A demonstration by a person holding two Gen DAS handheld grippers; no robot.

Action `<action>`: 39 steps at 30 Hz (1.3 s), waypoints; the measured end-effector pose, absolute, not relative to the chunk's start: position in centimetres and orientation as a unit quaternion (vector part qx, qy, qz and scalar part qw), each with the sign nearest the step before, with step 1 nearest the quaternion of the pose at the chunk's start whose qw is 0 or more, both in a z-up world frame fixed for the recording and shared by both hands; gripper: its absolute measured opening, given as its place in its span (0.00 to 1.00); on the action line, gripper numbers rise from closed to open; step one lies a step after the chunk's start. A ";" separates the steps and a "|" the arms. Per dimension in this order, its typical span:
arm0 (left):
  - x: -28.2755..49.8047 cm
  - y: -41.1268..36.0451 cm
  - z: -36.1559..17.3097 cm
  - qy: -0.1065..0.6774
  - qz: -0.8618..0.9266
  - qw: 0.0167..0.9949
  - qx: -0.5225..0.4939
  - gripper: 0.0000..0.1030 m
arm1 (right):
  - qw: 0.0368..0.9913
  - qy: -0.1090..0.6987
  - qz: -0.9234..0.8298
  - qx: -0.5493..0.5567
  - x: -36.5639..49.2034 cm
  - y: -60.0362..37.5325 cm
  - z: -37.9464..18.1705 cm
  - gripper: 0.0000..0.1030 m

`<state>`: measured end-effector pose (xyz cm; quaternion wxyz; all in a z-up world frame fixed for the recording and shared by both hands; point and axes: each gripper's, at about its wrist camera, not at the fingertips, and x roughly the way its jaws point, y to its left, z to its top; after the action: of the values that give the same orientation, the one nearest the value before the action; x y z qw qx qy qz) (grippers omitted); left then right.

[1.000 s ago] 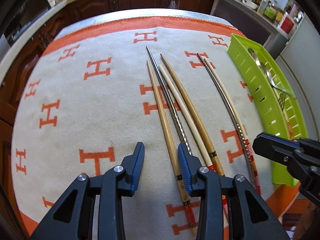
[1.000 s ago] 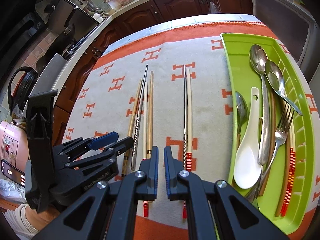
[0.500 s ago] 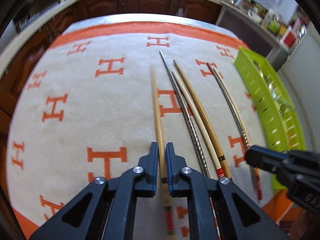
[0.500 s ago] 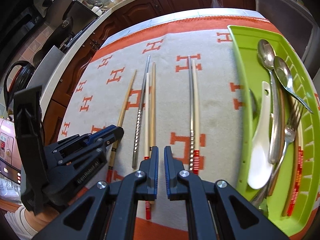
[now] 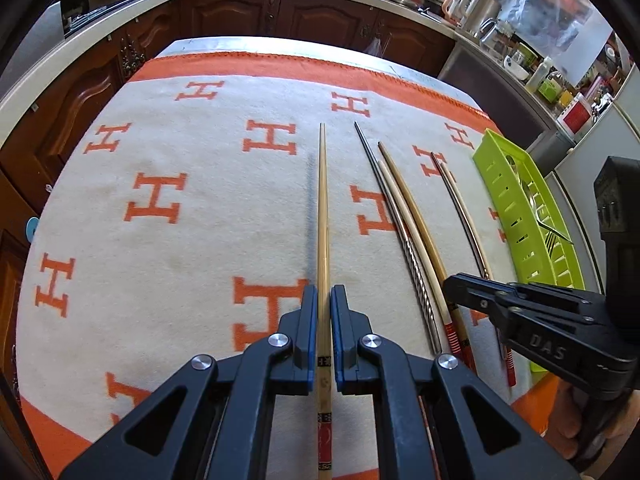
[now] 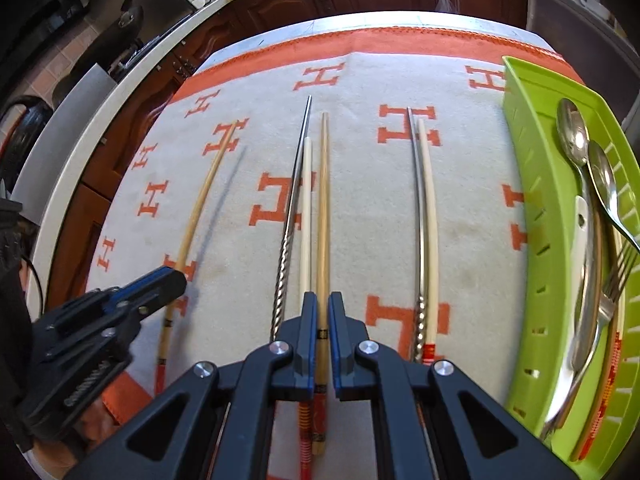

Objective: Organize utensils
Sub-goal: 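Grasp a plain wooden chopstick with the left tool while the right tool grasps a red-banded chopstick, then carry both chopsticks into the green tray and open both tools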

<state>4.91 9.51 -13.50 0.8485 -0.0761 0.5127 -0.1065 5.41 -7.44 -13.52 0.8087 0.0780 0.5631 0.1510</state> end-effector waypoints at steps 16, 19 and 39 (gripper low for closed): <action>4.8 10.0 -12.9 0.511 -0.111 0.847 -0.094 0.05 | 0.832 0.541 0.125 -0.024 5.5 -4.5 -13.6 0.08; 4.7 9.7 -12.2 0.507 -0.119 0.847 -0.101 0.04 | 0.826 0.548 0.130 0.013 5.7 -5.6 -13.6 0.07; 7.1 -6.6 -6.2 0.517 -0.291 0.801 -0.078 0.04 | 0.854 0.491 0.017 0.173 0.8 -23.9 -7.3 0.07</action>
<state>7.14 -6.61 -6.19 0.8013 -0.0778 0.5169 -0.2908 0.84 -23.87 -7.27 0.8539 0.1730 0.4906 0.0168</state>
